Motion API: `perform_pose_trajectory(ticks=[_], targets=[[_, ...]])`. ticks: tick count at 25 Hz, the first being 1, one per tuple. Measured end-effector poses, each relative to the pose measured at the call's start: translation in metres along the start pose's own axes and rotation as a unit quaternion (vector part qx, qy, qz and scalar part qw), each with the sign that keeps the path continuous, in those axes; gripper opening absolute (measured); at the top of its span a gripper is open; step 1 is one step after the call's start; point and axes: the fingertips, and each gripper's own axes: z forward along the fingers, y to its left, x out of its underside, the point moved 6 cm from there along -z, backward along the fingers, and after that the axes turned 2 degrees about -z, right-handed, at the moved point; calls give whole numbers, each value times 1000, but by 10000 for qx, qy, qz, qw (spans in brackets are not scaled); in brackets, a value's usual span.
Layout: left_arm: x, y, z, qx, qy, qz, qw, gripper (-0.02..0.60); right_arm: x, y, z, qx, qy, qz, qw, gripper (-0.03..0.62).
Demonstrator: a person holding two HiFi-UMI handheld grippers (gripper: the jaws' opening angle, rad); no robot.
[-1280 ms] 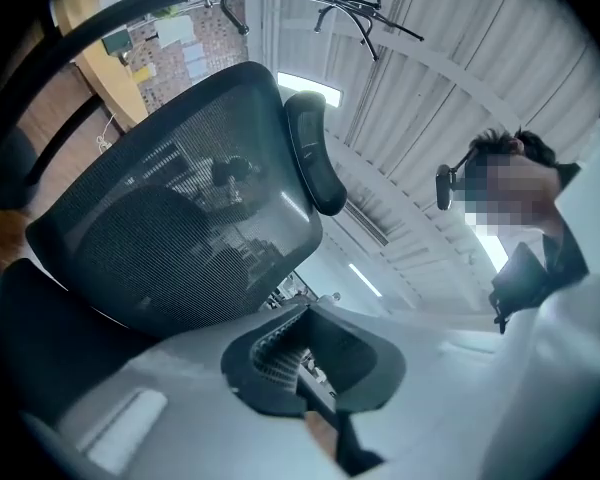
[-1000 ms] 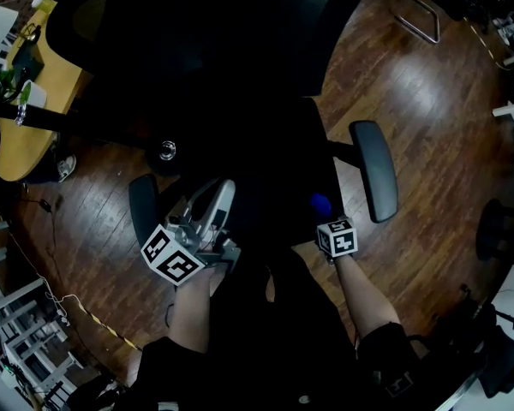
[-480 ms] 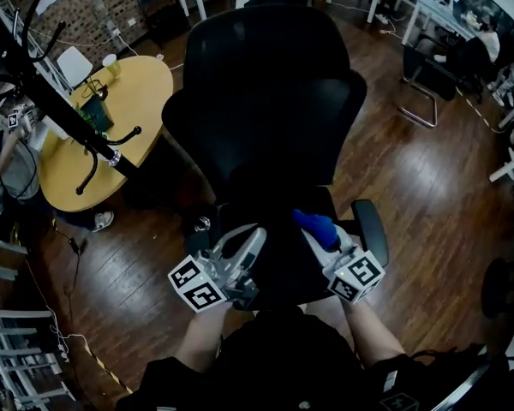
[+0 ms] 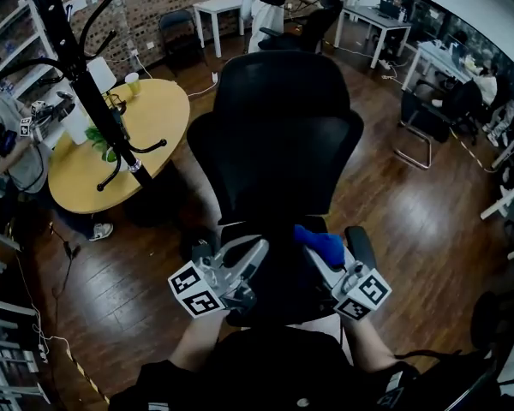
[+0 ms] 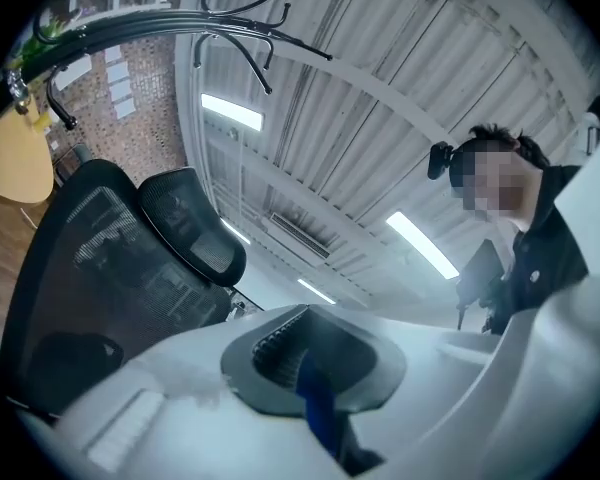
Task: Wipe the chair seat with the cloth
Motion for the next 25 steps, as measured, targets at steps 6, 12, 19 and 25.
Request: perform_pose_trajectory(ticks=[6, 12, 19, 25], targets=[[6, -22, 7, -145, -157, 195, 9996, -8, -25, 0, -16, -214, -207, 11, 9996, 38], [24, -37, -25, -624, -212, 258, 9975, -8, -17, 6, -38, -322, -347, 197, 9987, 38], [41, -78, -41, -278, -125, 186, 9994, -8, -20, 53, -74, -133, -485, 81, 9987, 38], [58, -128, -78, -51, -88, 109, 9999, -8, -10, 123, -103, -18, -303, -68, 9995, 38]])
